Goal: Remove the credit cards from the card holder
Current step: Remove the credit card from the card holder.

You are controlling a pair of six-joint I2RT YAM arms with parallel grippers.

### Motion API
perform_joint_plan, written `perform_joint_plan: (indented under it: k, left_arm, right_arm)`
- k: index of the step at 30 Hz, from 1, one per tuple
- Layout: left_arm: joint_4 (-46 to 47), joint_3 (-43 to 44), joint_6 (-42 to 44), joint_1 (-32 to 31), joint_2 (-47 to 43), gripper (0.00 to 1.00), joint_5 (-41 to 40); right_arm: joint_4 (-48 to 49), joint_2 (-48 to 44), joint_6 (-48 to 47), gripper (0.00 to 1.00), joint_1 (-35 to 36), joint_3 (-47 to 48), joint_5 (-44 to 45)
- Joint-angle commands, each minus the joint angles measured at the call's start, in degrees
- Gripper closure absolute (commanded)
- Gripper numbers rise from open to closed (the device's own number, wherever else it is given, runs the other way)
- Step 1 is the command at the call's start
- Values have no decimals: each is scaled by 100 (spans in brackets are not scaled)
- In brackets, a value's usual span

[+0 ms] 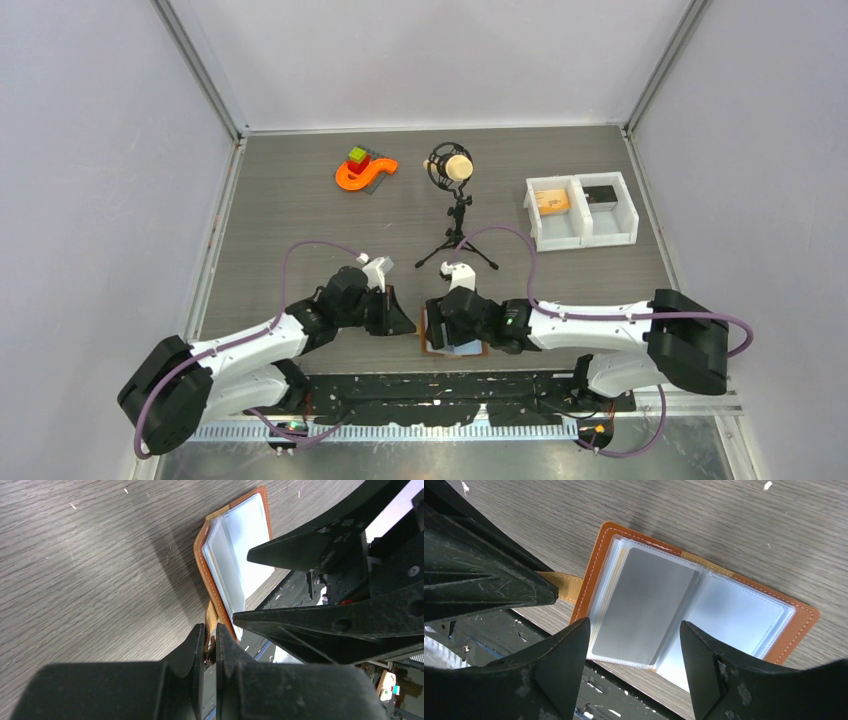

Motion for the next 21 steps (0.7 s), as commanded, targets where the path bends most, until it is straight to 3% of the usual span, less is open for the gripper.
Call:
perform_joint_plan:
  k: [1,10,21]
  left_arm:
    - [307,7,-41,-2,18,100,130]
    - [312,13,-15,-4,84,100,131]
    - [317,-2,-24,-4,81,100,122]
  right_arm:
    - [374,136,157,27,32,206,-45]
    - [141,96,189,33,33,134,131]
    - [141,-533,138,30,33,20,156]
